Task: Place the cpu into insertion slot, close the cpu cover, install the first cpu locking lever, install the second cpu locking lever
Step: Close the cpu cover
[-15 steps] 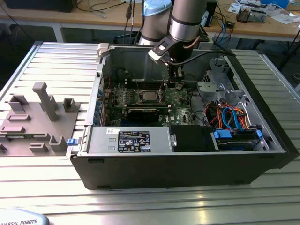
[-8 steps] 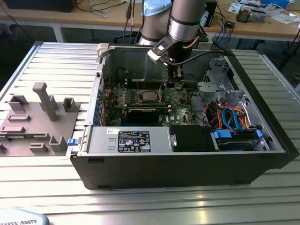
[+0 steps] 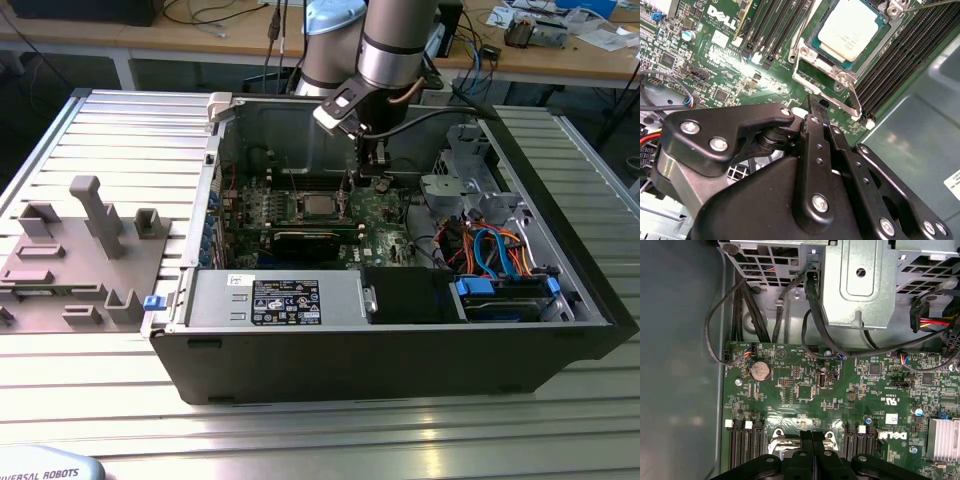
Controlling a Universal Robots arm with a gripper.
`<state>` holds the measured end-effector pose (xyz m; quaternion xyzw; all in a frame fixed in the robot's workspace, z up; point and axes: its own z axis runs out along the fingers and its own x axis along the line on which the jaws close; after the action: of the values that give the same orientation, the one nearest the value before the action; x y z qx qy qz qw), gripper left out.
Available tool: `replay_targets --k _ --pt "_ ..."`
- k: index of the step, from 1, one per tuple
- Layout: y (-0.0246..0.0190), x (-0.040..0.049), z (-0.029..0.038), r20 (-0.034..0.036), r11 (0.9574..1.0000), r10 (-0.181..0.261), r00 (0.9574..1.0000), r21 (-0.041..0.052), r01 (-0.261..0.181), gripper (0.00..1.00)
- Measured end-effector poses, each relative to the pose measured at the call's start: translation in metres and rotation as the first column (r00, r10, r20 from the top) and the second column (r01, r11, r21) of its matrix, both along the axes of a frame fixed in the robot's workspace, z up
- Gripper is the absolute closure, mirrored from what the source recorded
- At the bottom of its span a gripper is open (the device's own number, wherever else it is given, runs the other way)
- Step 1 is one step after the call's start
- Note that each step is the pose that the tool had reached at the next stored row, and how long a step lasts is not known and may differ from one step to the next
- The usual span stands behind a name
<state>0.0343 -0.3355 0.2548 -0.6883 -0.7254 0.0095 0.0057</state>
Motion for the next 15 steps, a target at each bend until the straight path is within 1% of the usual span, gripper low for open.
replay_targets --k 15 --pt "0.0 -0.0036 -0.0003 0.0 1.0 0.0 1.0 0.0 0.0 0.89"
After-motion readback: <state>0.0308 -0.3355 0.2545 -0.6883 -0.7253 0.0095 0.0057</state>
